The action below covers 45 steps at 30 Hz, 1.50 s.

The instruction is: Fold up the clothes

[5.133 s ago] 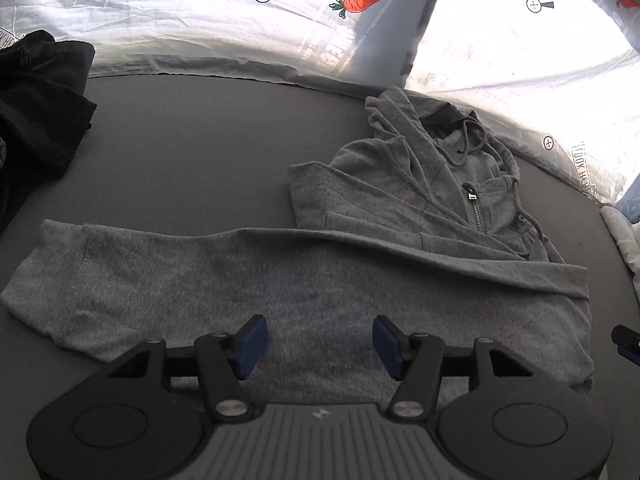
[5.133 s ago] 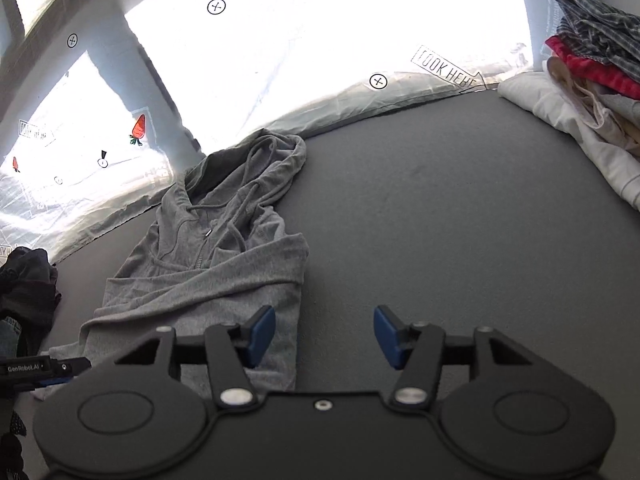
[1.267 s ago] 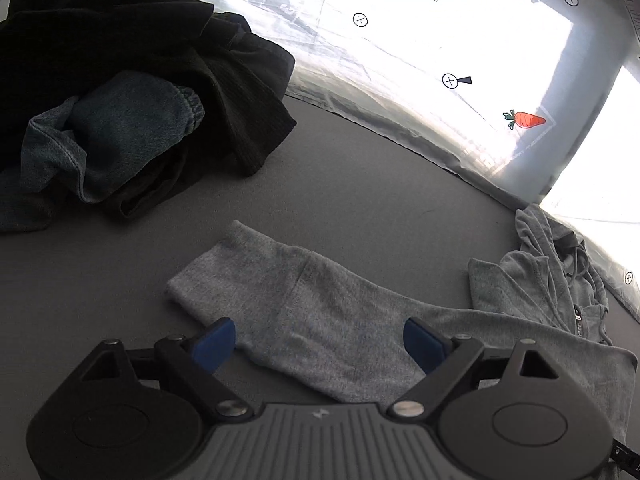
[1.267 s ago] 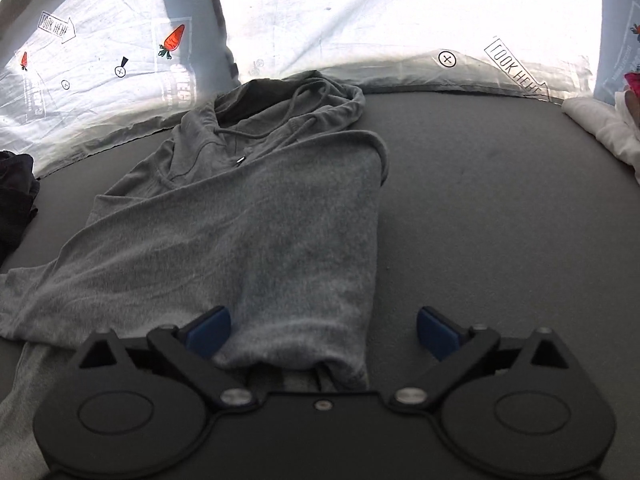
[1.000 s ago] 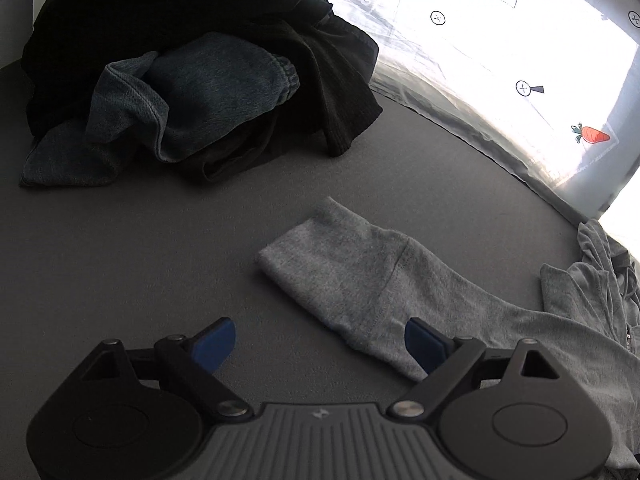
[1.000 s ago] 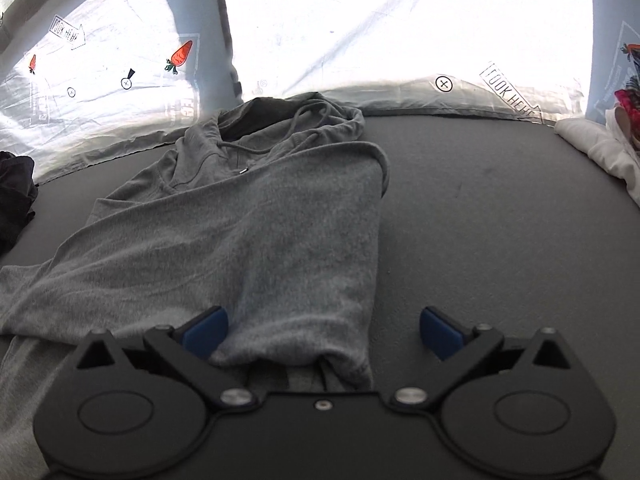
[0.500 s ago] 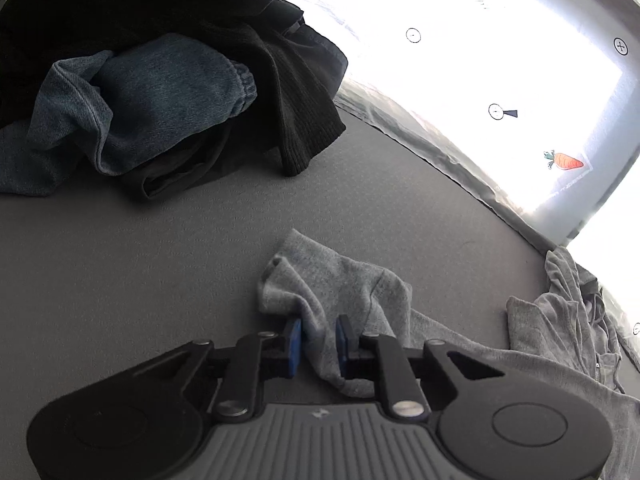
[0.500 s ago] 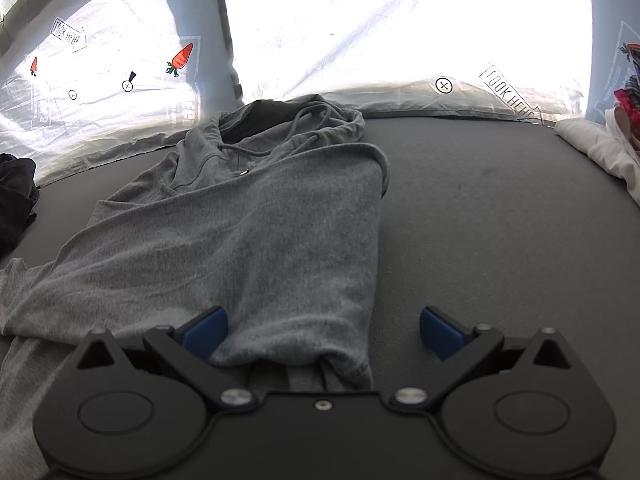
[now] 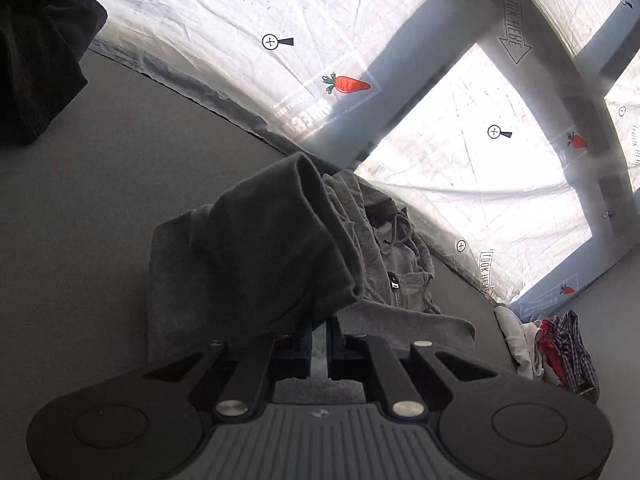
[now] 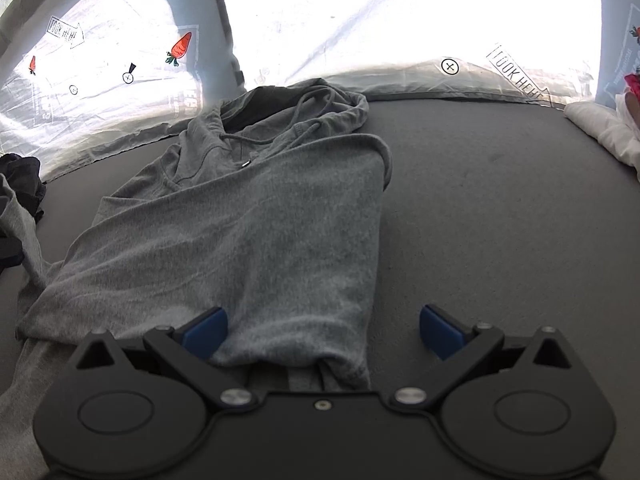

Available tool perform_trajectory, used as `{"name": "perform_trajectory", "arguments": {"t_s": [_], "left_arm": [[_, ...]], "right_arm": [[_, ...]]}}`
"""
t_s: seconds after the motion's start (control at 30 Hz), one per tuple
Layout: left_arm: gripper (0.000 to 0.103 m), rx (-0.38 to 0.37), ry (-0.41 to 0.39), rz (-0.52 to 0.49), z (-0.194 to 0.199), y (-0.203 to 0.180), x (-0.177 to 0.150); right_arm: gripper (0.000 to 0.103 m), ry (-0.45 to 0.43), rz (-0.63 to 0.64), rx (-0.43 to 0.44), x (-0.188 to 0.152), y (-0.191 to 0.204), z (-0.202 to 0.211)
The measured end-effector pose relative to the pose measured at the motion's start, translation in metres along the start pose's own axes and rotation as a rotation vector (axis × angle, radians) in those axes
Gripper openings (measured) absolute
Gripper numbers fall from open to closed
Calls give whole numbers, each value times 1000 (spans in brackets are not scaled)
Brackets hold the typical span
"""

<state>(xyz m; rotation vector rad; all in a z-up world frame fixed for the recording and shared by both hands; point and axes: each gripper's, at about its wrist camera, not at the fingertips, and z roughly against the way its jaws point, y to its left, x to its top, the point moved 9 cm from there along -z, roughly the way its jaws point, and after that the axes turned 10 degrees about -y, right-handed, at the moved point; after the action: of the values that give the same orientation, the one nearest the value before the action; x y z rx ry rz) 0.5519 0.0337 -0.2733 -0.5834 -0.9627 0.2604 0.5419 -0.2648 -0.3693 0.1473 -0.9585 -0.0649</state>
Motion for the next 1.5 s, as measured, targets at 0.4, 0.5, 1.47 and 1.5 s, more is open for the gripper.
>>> {"name": "perform_trajectory", "arguments": {"t_s": [0.4,0.5,1.47,1.5], "left_arm": [[29,244,-29,93,21,55,9],[33,333,-1,130,21,75,4],[54,345,61,409,4,108,10],[54,342,62,391,4,107,9]], "right_arm": [[86,107,-277,28,20,-22,10],[78,0,-402,-9,33,-38,28],[14,417,-874,483,31,180,-114],[14,424,-886,488,31,184,-118]]}}
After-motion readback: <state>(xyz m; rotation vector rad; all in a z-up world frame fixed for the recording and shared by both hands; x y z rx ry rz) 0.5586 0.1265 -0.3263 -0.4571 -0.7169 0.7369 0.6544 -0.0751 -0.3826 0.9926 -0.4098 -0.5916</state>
